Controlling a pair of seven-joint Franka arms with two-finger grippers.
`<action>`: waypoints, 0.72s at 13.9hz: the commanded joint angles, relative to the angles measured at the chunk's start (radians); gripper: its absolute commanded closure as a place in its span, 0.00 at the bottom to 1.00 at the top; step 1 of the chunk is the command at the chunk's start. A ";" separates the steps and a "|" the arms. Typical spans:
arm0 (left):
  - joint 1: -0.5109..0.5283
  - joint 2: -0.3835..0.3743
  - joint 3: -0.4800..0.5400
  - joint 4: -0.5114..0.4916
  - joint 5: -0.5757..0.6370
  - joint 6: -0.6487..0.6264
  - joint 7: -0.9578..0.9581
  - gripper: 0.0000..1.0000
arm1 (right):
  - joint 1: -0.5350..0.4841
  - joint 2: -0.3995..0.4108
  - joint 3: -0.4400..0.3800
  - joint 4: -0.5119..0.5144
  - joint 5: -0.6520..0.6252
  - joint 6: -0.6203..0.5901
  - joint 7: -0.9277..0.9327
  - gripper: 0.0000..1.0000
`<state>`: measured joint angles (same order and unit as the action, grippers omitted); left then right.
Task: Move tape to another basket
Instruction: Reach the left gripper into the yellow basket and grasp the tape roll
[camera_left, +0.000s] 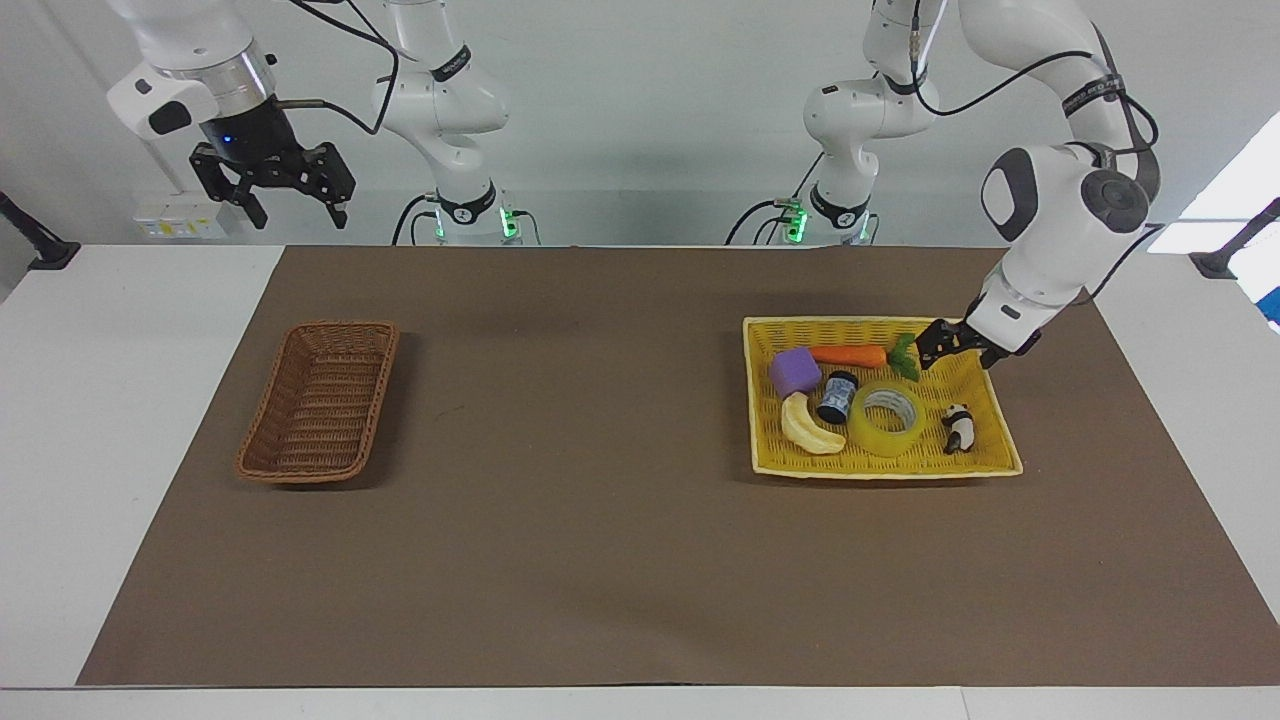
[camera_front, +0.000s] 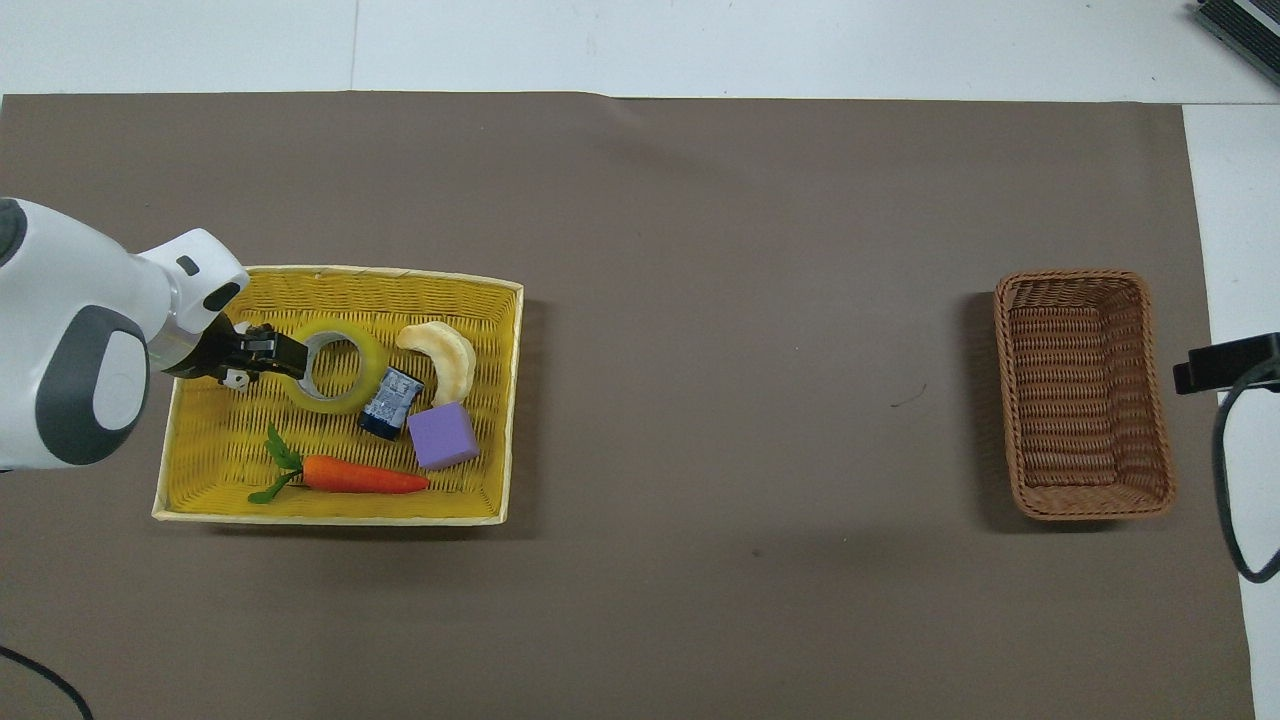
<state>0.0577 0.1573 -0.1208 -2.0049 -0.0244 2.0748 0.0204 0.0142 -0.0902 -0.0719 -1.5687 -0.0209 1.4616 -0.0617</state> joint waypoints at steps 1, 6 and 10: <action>-0.010 0.028 0.009 -0.034 -0.021 0.086 0.012 0.19 | -0.016 -0.019 0.008 -0.024 0.003 0.017 -0.026 0.00; -0.022 0.041 0.009 -0.116 -0.048 0.188 0.009 0.45 | -0.016 -0.016 0.009 -0.016 0.016 0.016 -0.017 0.00; -0.036 0.065 0.009 -0.107 -0.048 0.179 -0.002 0.91 | 0.001 -0.020 0.023 -0.014 0.016 -0.001 -0.021 0.00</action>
<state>0.0436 0.2200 -0.1236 -2.1025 -0.0600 2.2418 0.0198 0.0187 -0.0917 -0.0584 -1.5687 -0.0195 1.4613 -0.0617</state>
